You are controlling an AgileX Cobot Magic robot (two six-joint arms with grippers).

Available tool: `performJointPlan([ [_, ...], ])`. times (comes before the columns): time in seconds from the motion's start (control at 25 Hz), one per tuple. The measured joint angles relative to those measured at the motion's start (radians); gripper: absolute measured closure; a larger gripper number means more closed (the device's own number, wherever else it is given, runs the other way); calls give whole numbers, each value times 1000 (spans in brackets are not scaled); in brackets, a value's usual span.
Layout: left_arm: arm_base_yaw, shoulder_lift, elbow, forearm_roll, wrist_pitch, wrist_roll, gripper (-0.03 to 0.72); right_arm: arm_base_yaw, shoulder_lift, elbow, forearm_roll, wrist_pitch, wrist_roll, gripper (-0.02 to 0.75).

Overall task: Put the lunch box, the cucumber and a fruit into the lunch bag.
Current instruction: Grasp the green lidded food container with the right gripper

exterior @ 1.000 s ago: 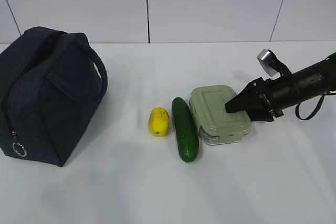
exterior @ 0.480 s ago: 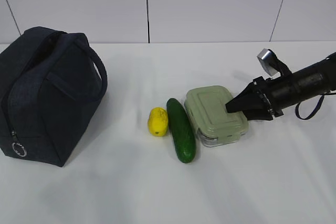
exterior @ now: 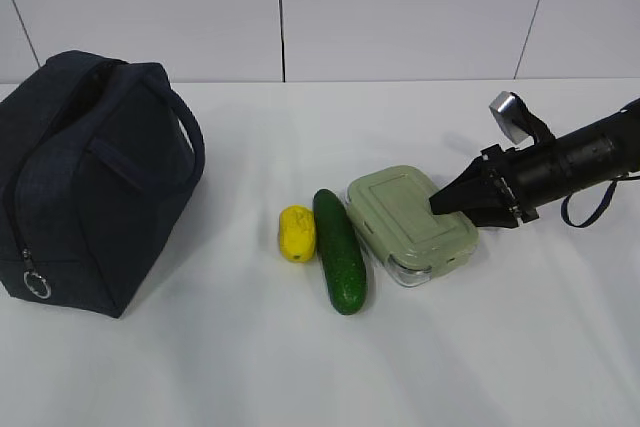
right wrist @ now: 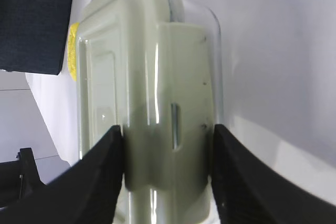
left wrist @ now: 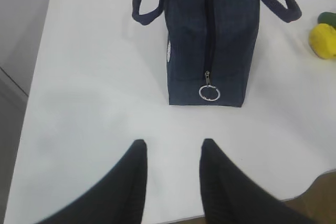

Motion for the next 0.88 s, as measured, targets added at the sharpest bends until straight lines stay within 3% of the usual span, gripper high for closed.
performJointPlan([
  [0.28,0,410,-146,-38,-33,0,440,0,0,0,0,0,0,351],
  [0.6,0,895,-374,-62,-54,0,281,0,0,0,0,0,0,351],
  [0.88,0,1220,-560,-62,-50,5,263,0,0,0,0,2,0,351],
])
